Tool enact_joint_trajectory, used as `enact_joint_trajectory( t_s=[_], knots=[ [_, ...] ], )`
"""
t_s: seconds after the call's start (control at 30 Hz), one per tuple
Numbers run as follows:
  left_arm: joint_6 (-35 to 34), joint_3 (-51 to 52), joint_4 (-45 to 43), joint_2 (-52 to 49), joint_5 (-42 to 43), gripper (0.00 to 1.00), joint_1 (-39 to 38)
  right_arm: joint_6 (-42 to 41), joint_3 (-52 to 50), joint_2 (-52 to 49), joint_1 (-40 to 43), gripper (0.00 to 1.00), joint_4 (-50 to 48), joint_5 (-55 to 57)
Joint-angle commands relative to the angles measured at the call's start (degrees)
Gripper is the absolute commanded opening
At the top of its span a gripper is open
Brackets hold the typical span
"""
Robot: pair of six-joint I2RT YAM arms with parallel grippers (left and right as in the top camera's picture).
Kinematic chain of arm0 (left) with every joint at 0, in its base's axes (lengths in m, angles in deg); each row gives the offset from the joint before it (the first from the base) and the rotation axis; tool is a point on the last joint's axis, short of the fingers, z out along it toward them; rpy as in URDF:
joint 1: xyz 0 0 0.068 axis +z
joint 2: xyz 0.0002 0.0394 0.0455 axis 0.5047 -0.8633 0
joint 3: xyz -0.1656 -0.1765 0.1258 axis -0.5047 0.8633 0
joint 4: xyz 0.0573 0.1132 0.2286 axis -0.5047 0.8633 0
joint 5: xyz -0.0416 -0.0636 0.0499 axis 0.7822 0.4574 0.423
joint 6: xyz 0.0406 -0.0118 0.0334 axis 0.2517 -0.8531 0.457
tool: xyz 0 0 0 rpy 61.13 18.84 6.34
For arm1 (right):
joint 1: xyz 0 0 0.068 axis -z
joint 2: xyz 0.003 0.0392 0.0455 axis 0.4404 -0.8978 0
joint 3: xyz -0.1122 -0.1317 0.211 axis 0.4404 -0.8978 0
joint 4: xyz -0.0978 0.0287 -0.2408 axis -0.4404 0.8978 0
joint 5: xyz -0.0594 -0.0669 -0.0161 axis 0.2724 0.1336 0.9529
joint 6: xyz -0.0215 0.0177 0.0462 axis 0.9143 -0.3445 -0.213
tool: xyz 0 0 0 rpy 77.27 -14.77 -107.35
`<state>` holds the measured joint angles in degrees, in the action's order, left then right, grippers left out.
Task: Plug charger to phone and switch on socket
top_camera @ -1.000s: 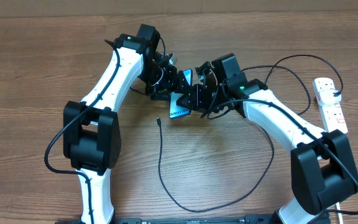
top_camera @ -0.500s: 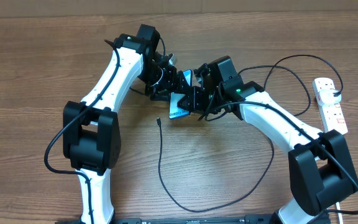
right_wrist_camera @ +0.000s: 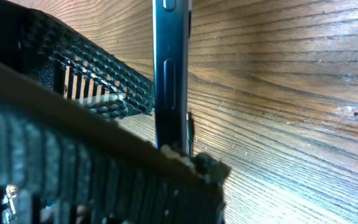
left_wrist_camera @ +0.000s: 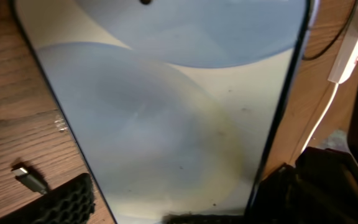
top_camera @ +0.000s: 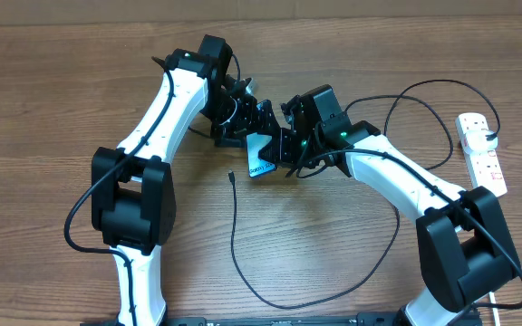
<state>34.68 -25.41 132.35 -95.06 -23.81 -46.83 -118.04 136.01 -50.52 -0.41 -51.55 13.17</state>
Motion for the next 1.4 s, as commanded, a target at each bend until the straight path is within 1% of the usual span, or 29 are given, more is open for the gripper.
enact_joint_trajectory(
  t_s=[0.0, 0.13, 0.2, 0.33, 0.47, 0.53, 0.6, 0.7, 0.8, 0.93, 1.1, 1.13, 1.17, 1.2, 1.37],
  knots=[
    [0.9, 0.0, 0.7, 1.8, -0.5, 0.92, 0.5, 0.3, 0.6, 0.6, 1.2, 0.04, -0.6, -0.8],
    [2.4, 0.0, 1.1, 1.8, 0.6, 0.92, 2.8, 0.3, 0.6, 0.6, 2.2, 0.04, 0.0, -2.0],
    [5.3, 0.0, 1.5, 1.8, 3.4, 0.91, 4.2, 0.4, 0.6, 0.6, 2.9, 0.04, -0.3, -4.3],
    [14.1, 0.0, 2.4, 1.8, 15.3, 0.87, 7.8, 0.4, 0.6, 0.6, 5.0, 0.04, -3.4, -13.6],
    [20.1, 0.0, 2.8, 1.8, 26.1, 0.86, 11.0, 0.3, 0.6, 0.6, 7.7, 0.04, -9.9, -28.4],
    [22.8, 0.0, 2.7, 1.8, 31.2, 0.86, 11.9, -1.5, 0.6, 0.6, 8.7, 0.04, -13.3, -33.6],
    [25.7, 0.0, 2.3, 1.8, 36.5, 0.82, 12.2, -4.2, 0.6, 0.6, 8.9, 0.04, -15.6, -35.0],
    [27.5, 0.0, 0.9, 1.8, 41.9, 0.79, 12.1, -7.5, 0.6, 0.6, 8.8, 0.04, -18.2, -35.0],
    [27.5, 0.0, -2.4, 1.8, 47.1, 0.76, 11.8, -10.1, 0.6, 0.6, 8.3, 0.04, -20.5, -35.0],
    [27.4, 0.0, -6.3, 1.8, 54.6, 0.68, 11.5, -13.1, 0.6, 0.6, 8.2, 0.04, -23.9, -34.9],
    [26.0, 0.0, -7.5, 1.8, 54.6, 0.60, 11.2, -16.9, 0.6, 0.6, 8.2, 0.04, -30.6, -34.2],
    [25.0, 0.0, -7.8, 1.8, 54.6, 0.60, 11.2, -17.7, 0.6, 0.6, 8.2, 0.04, -31.5, -33.9],
    [22.3, 0.0, -9.0, 1.8, 54.6, 0.56, 11.2, -19.0, 0.6, 0.6, 8.2, 0.04, -32.9, -33.1],
    [19.9, 0.0, -10.2, 1.8, 54.6, 0.55, 11.2, -19.4, 0.6, 0.6, 8.2, 0.04, -33.4, -32.7],
    [7.7, 0.0, -15.3, 1.8, 54.6, 0.55, 11.2, -19.3, 0.6, 0.6, 7.9, 0.04, -33.7, -31.5]
  ],
)
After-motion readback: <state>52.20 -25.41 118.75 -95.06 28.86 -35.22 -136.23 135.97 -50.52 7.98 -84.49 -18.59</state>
